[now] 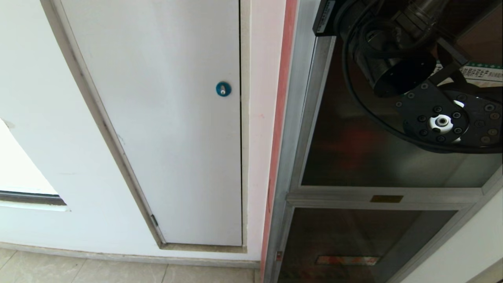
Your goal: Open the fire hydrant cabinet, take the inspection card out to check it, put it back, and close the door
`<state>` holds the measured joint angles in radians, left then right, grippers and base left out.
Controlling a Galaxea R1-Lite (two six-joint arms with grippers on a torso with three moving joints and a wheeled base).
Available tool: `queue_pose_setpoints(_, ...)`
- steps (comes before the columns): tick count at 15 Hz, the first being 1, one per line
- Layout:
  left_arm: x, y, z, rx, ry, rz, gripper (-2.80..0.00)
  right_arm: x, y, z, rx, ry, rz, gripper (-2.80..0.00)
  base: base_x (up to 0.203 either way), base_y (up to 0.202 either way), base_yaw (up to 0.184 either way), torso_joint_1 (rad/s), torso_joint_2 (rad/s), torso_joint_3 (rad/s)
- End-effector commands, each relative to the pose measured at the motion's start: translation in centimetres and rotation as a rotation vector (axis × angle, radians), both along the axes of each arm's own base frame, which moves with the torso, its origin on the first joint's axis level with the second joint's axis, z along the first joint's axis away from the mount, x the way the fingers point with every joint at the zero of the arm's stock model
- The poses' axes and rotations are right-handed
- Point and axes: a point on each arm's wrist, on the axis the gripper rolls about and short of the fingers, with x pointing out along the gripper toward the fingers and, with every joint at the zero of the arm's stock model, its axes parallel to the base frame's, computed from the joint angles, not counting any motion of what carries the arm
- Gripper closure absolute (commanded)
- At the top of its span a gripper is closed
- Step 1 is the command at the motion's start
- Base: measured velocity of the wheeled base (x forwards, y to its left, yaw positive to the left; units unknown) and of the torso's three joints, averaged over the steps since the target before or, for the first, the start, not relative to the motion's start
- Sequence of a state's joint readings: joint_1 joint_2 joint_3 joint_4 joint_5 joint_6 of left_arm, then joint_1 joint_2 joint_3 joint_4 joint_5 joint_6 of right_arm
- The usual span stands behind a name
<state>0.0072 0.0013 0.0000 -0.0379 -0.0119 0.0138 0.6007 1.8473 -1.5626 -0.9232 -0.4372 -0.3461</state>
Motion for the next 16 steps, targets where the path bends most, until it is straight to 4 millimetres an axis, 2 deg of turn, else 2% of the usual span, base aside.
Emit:
queue_pose_setpoints(1, 0.1, 0.0, -0.4, 0.000, 0.014, 0.000, 0.00, -0.6, 0.1, 0.2, 0.002, -0.003, 0.008, 0.00, 0.000, 0.000, 0.000, 0.000, 0.00, 0.000)
queue_pose_setpoints(11, 0.1, 0.0, -0.4, 0.000, 0.014, 0.000, 0.00, -3.1, -0.7, 1.6, 0.028, -0.029, 0.026, 0.00, 0.000, 0.000, 0.000, 0.000, 0.00, 0.000)
queue_pose_setpoints(16, 0.1, 0.0, -0.4, 0.000, 0.014, 0.000, 0.00, -5.1, -1.4, 1.2, 0.015, -0.004, 0.042, 0.00, 0.000, 0.000, 0.000, 0.000, 0.00, 0.000)
